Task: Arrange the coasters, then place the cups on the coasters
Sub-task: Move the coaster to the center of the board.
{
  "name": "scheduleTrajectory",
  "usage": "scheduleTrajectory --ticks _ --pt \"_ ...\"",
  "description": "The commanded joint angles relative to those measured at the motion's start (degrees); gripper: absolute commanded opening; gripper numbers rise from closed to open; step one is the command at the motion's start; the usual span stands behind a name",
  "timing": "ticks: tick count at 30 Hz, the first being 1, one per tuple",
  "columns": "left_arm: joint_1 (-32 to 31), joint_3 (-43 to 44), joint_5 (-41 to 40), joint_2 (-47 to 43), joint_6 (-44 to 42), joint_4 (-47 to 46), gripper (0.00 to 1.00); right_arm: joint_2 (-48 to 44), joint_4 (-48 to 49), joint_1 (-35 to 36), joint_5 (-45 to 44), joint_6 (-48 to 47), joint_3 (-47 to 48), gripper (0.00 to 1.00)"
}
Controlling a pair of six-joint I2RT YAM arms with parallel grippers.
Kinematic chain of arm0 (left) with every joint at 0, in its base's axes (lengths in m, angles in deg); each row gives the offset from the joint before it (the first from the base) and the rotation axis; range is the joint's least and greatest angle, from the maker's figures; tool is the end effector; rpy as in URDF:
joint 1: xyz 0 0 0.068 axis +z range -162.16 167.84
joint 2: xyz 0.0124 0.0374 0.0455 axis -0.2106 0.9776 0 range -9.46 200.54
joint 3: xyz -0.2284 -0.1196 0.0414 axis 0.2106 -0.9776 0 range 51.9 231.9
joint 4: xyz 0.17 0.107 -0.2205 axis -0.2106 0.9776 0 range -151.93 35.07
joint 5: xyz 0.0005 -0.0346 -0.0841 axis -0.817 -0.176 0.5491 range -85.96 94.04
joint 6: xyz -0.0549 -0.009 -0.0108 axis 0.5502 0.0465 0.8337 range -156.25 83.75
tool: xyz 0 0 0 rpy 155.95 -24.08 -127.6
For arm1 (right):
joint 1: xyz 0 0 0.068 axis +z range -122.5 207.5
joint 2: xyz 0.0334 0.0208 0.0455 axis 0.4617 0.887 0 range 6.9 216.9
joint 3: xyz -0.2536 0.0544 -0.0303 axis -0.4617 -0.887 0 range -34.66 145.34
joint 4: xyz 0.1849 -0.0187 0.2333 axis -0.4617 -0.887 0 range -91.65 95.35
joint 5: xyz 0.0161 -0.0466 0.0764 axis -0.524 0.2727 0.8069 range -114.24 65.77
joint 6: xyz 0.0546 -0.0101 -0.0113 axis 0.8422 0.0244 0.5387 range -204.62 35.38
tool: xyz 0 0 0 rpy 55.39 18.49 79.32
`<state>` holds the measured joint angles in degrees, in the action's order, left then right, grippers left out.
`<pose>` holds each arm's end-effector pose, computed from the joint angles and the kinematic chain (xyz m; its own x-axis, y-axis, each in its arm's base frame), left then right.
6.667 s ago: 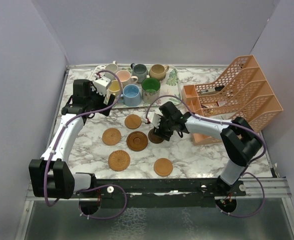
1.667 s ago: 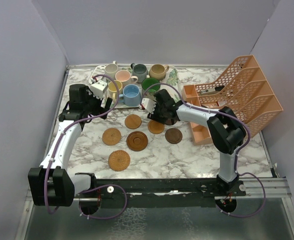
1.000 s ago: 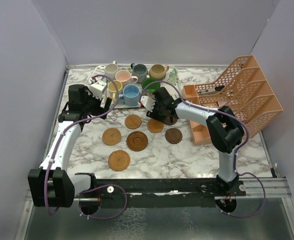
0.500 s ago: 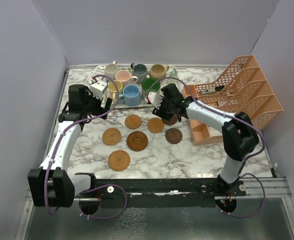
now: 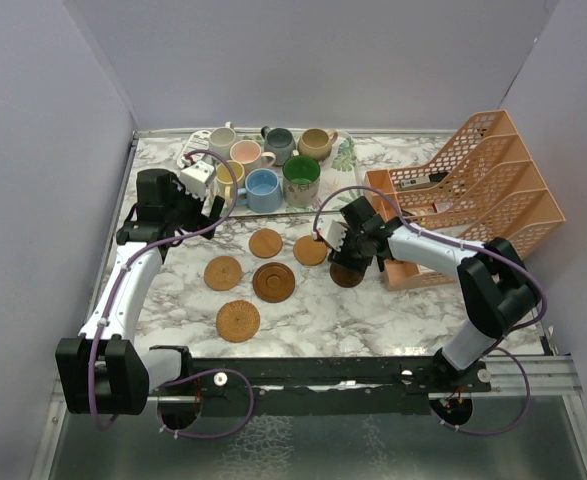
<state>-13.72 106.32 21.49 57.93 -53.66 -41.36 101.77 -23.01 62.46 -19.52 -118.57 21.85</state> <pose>0.3061 -0.0203 0.2789 -0.4446 0.2977 -0.8448 0.4286 0.8989 0.0912 0.2819 0.2009 0.1311 -0.2907 -0.8824 -0.3699 -0.9163 0.3681 -0.1581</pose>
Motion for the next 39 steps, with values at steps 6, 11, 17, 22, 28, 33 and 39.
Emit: scheduleTrajectory --ticks 6,11,17,22,28,33,39 --pt "0.33 -0.97 1.82 -0.86 -0.63 -1.54 0.99 -0.80 -0.37 0.18 9.41 1.13 -1.36 0.51" --pt "0.33 -1.01 1.66 -0.95 -0.64 -1.57 0.99 -1.84 -0.17 1.66 11.32 1.52 -2.76 0.50" --pt "0.33 -1.05 1.85 -0.82 -0.62 -1.54 0.99 -2.10 0.73 5.03 13.26 2.13 -3.91 0.49" --pt "0.46 -1.31 1.77 -1.12 -0.70 -1.59 0.99 -1.66 0.88 8.46 13.59 1.80 -4.15 0.49" --pt "0.59 -1.10 1.44 -0.44 -0.62 -1.59 0.99 -1.17 2.13 14.77 15.10 1.96 -3.76 0.48" --pt "1.34 -1.02 -1.27 -0.10 0.39 -2.31 0.99 -0.32 3.51 19.83 17.54 2.29 -2.12 0.47" --pt "2.62 -0.42 -3.03 1.04 1.65 -2.80 0.99 2.79 5.40 24.45 18.70 2.51 1.09 0.47"
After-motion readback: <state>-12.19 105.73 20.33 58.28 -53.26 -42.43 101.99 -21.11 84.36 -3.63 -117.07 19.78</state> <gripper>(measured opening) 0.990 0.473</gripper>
